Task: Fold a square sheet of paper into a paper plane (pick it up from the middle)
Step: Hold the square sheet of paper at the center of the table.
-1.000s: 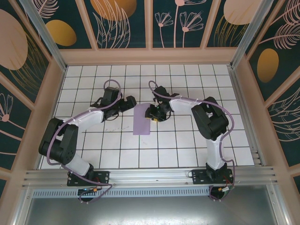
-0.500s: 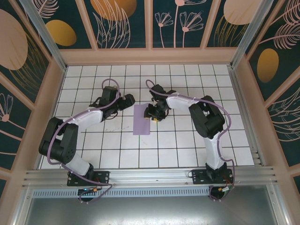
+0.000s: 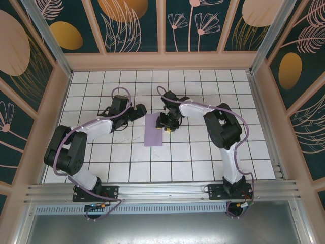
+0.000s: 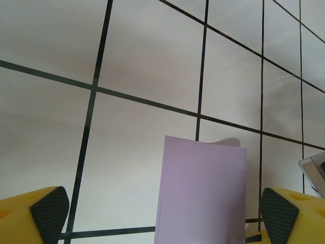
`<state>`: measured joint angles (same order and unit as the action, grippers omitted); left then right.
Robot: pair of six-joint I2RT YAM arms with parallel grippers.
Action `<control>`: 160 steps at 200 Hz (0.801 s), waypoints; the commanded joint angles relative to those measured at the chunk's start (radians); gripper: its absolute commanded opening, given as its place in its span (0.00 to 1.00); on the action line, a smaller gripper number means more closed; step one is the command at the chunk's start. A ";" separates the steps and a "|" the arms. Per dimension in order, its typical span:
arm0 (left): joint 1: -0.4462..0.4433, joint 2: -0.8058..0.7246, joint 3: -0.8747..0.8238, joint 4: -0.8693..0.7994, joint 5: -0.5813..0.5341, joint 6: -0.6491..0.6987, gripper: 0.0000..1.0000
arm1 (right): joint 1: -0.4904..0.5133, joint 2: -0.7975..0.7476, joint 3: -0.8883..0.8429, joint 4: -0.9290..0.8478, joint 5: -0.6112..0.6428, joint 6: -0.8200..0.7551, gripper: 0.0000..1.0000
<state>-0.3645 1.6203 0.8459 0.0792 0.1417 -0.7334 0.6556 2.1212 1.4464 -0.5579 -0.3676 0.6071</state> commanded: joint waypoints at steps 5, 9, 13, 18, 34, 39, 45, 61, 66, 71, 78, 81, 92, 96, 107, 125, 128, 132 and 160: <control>0.009 0.002 -0.022 0.037 0.016 0.014 0.99 | 0.026 0.243 -0.087 0.007 0.160 -0.031 0.48; 0.009 0.003 -0.025 0.038 0.018 0.014 0.98 | 0.026 0.245 -0.085 0.006 0.162 -0.029 0.48; 0.009 0.003 -0.026 0.039 0.018 0.015 0.98 | 0.027 0.246 -0.084 0.004 0.163 -0.028 0.48; 0.009 0.003 -0.027 0.039 0.019 0.015 0.99 | 0.027 0.249 -0.082 0.000 0.164 -0.027 0.48; 0.009 0.006 -0.026 0.042 0.028 0.018 0.98 | 0.025 0.256 -0.075 -0.006 0.168 -0.026 0.49; 0.009 0.007 -0.027 0.043 0.033 0.020 0.99 | 0.026 0.259 -0.073 -0.008 0.170 -0.026 0.49; 0.009 0.007 -0.028 0.046 0.038 0.020 0.99 | 0.026 0.261 -0.071 -0.008 0.170 -0.026 0.49; 0.009 0.011 -0.028 0.058 0.061 0.021 0.98 | 0.025 0.265 -0.072 -0.012 0.173 -0.023 0.49; 0.009 0.013 -0.029 0.058 0.066 0.018 0.97 | 0.025 0.267 -0.072 -0.012 0.174 -0.023 0.49; 0.008 0.016 -0.028 0.060 0.072 0.012 0.97 | 0.025 0.269 -0.072 -0.014 0.174 -0.023 0.49; 0.009 0.020 -0.028 0.062 0.085 0.009 0.96 | 0.025 0.270 -0.071 -0.014 0.176 -0.023 0.49; 0.009 0.022 -0.028 0.065 0.092 0.006 0.95 | 0.026 0.270 -0.071 -0.013 0.176 -0.023 0.49; 0.009 0.029 -0.029 0.079 0.121 0.000 0.92 | 0.026 0.272 -0.072 -0.016 0.176 -0.023 0.49; 0.008 0.030 -0.031 0.086 0.131 -0.002 0.92 | 0.025 0.273 -0.072 -0.015 0.175 -0.024 0.49; 0.008 0.032 -0.034 0.100 0.151 -0.006 0.89 | 0.026 0.273 -0.073 -0.014 0.174 -0.023 0.49; 0.009 0.040 -0.035 0.107 0.173 -0.009 0.84 | 0.026 0.277 -0.072 -0.017 0.175 -0.023 0.49; 0.009 0.042 -0.036 0.108 0.179 -0.009 0.82 | 0.027 0.278 -0.072 -0.017 0.176 -0.023 0.49; 0.009 0.045 -0.035 0.110 0.186 -0.009 0.80 | 0.027 0.280 -0.070 -0.019 0.176 -0.023 0.49; 0.008 0.061 -0.040 0.134 0.241 -0.015 0.65 | 0.027 0.289 -0.065 -0.019 0.168 -0.017 0.50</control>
<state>-0.3645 1.6554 0.8196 0.1642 0.3088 -0.7425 0.6563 2.1422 1.4803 -0.5968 -0.3664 0.6079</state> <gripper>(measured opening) 0.715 0.493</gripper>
